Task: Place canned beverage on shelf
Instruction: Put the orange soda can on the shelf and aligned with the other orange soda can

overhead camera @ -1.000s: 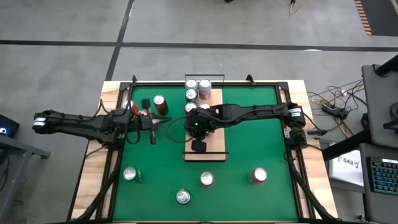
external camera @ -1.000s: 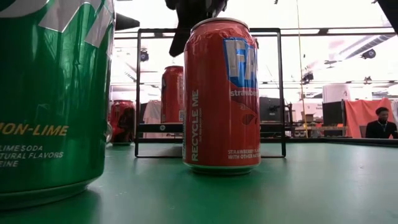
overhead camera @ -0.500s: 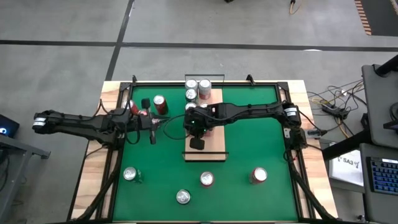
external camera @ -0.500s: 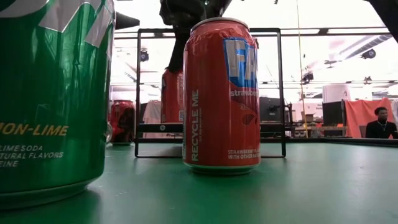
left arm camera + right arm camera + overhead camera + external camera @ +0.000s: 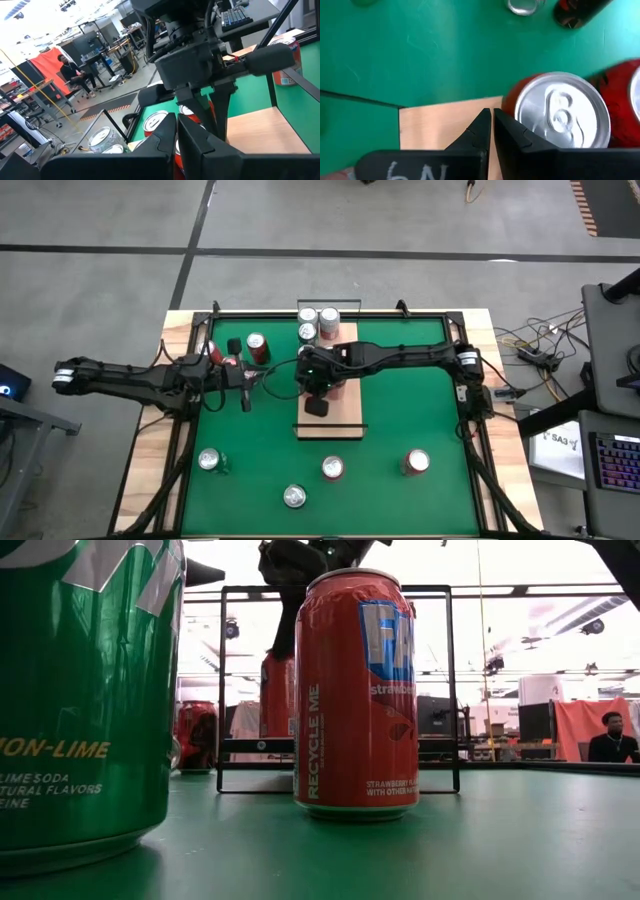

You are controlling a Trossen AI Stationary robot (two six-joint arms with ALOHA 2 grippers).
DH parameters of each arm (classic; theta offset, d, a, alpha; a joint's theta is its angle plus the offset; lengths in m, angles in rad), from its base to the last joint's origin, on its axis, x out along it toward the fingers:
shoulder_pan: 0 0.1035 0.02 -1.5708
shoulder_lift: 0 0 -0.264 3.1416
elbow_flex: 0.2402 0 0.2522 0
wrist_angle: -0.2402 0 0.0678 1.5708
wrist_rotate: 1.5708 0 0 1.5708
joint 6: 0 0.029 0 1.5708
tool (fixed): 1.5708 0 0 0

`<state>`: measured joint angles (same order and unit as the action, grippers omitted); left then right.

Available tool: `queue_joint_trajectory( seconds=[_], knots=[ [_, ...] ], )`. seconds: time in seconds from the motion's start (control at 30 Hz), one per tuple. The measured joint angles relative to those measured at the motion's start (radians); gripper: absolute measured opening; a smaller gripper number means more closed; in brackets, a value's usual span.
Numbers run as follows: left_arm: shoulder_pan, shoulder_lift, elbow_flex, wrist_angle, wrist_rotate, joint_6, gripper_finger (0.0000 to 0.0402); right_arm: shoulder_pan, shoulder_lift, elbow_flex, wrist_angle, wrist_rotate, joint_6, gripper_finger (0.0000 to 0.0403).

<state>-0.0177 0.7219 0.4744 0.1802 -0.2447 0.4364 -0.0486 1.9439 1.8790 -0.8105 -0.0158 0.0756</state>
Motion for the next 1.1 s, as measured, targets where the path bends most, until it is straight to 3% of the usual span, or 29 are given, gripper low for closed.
queue_joint_trajectory(
  seconds=[0.33,0.57,1.1],
  knots=[
    [0.000,0.001,0.000,-0.004,0.000,0.000,0.0000,0.000,-0.056,0.091,-0.290,-0.013,0.039,0.0012],
    [0.000,0.002,0.000,-0.004,-0.001,0.000,0.0000,0.000,-0.066,0.085,-0.530,-0.107,0.072,0.0012],
    [0.000,0.004,0.000,-0.003,-0.003,0.000,0.0000,-0.047,-0.064,-0.002,-0.509,-0.043,0.050,0.0012]
  ],
)
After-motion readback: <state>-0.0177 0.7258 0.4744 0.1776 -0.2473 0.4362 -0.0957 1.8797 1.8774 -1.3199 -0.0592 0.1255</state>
